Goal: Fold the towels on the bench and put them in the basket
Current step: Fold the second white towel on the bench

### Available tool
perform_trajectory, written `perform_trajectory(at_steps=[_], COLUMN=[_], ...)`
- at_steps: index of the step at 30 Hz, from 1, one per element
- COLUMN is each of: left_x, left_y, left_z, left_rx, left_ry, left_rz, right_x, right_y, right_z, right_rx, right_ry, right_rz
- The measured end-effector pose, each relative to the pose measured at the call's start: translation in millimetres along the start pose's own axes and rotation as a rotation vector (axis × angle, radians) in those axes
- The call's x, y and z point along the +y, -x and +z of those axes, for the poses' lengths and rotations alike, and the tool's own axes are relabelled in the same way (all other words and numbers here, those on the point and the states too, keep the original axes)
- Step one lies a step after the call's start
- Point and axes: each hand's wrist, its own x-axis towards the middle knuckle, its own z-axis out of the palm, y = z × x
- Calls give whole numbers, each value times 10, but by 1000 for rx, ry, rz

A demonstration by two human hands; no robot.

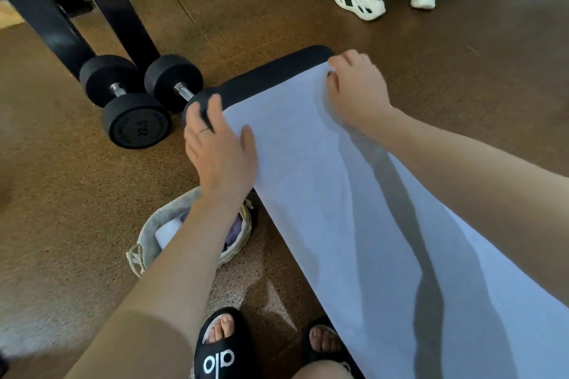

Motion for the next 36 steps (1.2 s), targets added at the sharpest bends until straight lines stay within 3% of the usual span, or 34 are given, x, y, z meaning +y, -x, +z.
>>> perform_trajectory(at_steps=[2,6,12,14,17,20,23,25,29,36], left_x=[42,-48,-119,-97,9,248,404,383,450,1008], left_y=[83,65,44,40,96,366,734,841,937,2075], left_z=[41,197,293,284,192,126,157,160,-12,-154], left_rx=[-77,-280,-301,-303,-279,-262,-433,-503,-465,-752], left_ry=[-140,-144,209,159,-101,-235,-300,-399,-498,-439], left_rz=[213,163,54,47,-14,185,405,427,380,680], right_x=[-86,-136,-176,-195,-305,-387,-215,-68,81,460], right_y=[42,-53,-34,0,306,972,1571,1870,2475,3326], right_z=[72,148,139,22,-277,-397,-395,-489,-760,-1091], right_rx=[-141,-350,-355,-297,-96,-184,-284,-274,-249,-299], right_ry=[0,12,19,5,-32,-83,-28,-35,-36,11], right_rz=[15,124,151,160,218,265,320,379,451,511])
